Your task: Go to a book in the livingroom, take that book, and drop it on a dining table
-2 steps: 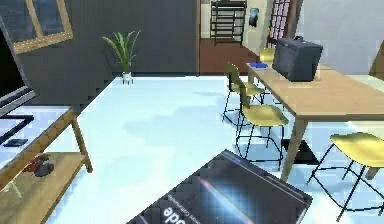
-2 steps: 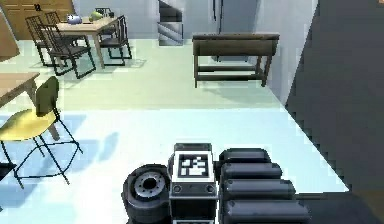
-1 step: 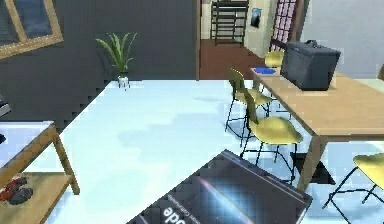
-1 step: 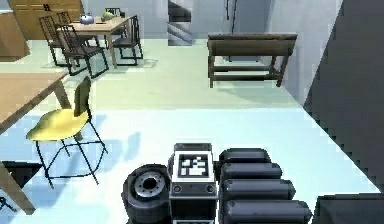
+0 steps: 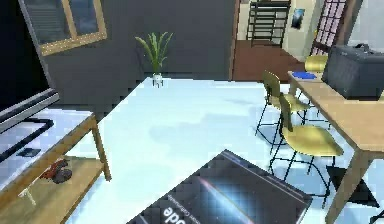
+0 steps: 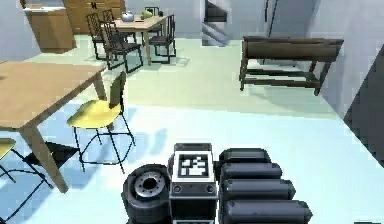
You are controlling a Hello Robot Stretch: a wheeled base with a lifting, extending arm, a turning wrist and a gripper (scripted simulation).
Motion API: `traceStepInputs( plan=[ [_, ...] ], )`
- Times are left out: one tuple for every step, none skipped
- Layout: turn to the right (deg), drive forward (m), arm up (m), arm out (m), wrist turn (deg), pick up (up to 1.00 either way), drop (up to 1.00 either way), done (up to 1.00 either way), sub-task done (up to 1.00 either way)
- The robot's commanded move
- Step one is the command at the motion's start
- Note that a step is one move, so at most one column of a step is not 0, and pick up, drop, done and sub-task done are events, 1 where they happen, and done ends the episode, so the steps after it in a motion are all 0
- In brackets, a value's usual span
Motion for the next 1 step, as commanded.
traceStepInputs(
  plan=[
    [0.0, 0.95, 0.00, 0.00, 0.0, 0.00, 0.00, 0.00, 0.00]
  ],
)
